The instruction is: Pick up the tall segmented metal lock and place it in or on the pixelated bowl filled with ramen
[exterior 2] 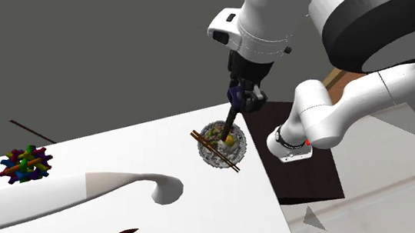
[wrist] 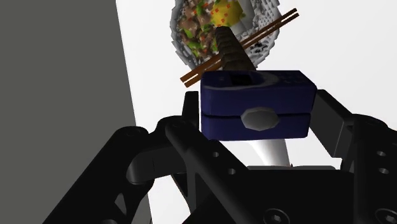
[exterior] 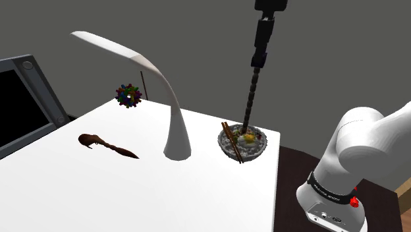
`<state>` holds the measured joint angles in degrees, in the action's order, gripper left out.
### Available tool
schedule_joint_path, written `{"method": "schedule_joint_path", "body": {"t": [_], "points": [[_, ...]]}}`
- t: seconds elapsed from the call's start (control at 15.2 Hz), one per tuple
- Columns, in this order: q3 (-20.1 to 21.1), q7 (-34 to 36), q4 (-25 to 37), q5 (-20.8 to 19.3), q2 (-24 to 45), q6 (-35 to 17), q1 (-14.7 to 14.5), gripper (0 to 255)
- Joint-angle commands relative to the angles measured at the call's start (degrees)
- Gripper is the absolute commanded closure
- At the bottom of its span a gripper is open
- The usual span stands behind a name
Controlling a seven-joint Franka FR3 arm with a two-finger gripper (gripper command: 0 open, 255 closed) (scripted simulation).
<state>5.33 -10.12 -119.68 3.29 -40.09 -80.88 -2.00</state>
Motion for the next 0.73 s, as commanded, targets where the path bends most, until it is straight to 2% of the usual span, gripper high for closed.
{"method": "schedule_joint_path", "body": {"t": [0.0,0.59,0.66], "points": [[-0.01,-0.09,-1.91,0.02,-0.5,-1.43,-0.02,255],[0.02,-0.12,-3.19,0.06,-0.91,-2.31,-0.04,255],[0.01,-0.12,-3.21,0.06,-0.91,-2.32,-0.04,0]]}}
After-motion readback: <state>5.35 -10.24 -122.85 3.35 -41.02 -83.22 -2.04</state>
